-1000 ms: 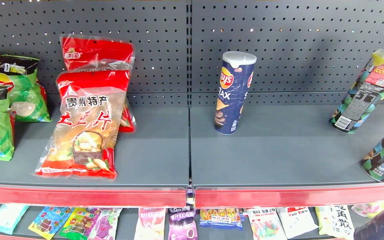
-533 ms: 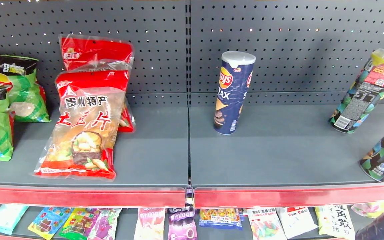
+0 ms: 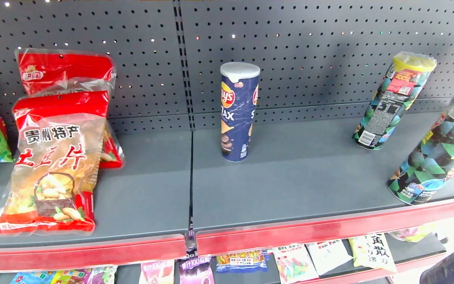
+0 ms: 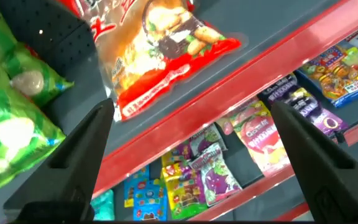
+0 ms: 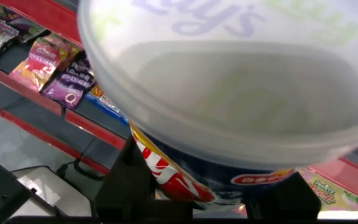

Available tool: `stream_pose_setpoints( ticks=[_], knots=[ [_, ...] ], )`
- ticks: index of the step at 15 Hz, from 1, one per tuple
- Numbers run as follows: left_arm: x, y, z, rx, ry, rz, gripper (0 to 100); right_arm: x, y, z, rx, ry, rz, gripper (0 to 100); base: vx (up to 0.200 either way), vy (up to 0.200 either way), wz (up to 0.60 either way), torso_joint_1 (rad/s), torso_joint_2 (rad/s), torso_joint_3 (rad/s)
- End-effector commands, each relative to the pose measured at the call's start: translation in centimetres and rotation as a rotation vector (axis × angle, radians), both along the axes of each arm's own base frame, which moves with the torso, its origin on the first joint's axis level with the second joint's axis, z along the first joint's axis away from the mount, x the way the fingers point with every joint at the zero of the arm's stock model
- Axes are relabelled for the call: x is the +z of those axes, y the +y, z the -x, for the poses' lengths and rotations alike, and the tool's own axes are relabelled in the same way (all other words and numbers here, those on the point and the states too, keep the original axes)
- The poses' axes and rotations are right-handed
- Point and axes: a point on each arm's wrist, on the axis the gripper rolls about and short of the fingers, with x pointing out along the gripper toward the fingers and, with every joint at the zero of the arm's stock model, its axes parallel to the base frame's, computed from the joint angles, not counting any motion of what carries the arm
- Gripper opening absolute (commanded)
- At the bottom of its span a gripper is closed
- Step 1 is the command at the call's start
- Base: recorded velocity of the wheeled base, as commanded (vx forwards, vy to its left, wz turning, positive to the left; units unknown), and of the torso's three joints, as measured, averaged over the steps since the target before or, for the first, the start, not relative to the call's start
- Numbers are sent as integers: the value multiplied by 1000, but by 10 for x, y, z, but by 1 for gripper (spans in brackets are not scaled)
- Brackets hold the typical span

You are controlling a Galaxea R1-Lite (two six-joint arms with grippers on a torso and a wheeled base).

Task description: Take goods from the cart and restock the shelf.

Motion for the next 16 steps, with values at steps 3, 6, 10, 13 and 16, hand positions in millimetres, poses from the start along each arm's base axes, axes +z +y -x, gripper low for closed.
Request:
stream_pose_setpoints(
  ticks=[3,6,10,13,16],
  knots=[
    [44,-14,-48,-128,90,33,100,-1,-3,9,-1,-33,-41,0,0,0,0,0,0,0],
    [66,-32,-114,-242,123,157,100,4,-4,11,-14,-59,-97,0,0,0,0,0,0,0],
    [92,-81,-178,-483,253,267,100,3,-3,12,20,-16,-183,0,0,0,0,0,0,0],
    [101,-119,-223,-551,299,262,100,4,-3,11,20,-17,-184,0,0,0,0,0,0,0],
    [111,-157,-267,-599,296,277,100,3,-3,11,15,-13,-183,0,0,0,0,0,0,0]
  ],
)
